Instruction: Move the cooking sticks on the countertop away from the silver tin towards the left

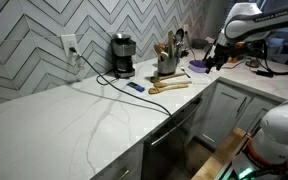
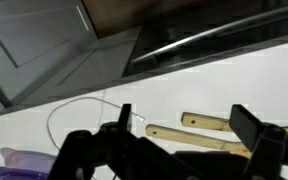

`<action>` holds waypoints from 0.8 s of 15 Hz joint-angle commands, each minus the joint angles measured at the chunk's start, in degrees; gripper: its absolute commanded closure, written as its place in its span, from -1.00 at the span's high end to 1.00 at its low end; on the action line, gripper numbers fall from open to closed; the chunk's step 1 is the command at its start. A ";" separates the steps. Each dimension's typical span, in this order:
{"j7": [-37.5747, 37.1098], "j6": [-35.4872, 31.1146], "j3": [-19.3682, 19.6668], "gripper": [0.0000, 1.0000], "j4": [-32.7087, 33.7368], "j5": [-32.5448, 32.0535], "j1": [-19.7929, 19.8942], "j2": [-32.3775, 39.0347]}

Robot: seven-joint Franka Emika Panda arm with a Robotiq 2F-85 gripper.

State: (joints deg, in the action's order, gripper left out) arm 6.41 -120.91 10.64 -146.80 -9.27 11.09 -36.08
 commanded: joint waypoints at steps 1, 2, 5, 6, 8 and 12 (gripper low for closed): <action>0.06 0.16 -0.07 1.00 0.13 0.07 0.08 0.03; 0.06 0.16 -0.07 1.00 0.13 0.07 0.08 0.03; 0.06 0.16 -0.07 1.00 0.13 0.07 0.08 0.03; 0.06 0.16 -0.07 1.00 0.13 0.07 0.08 0.03; 0.06 0.16 -0.07 1.00 0.13 0.07 0.08 0.03; 3.49 -5.96 1.99 1.00 3.04 4.68 -3.19 7.25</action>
State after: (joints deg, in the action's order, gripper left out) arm 7.28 -122.06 10.88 -146.22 -7.40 10.19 -34.90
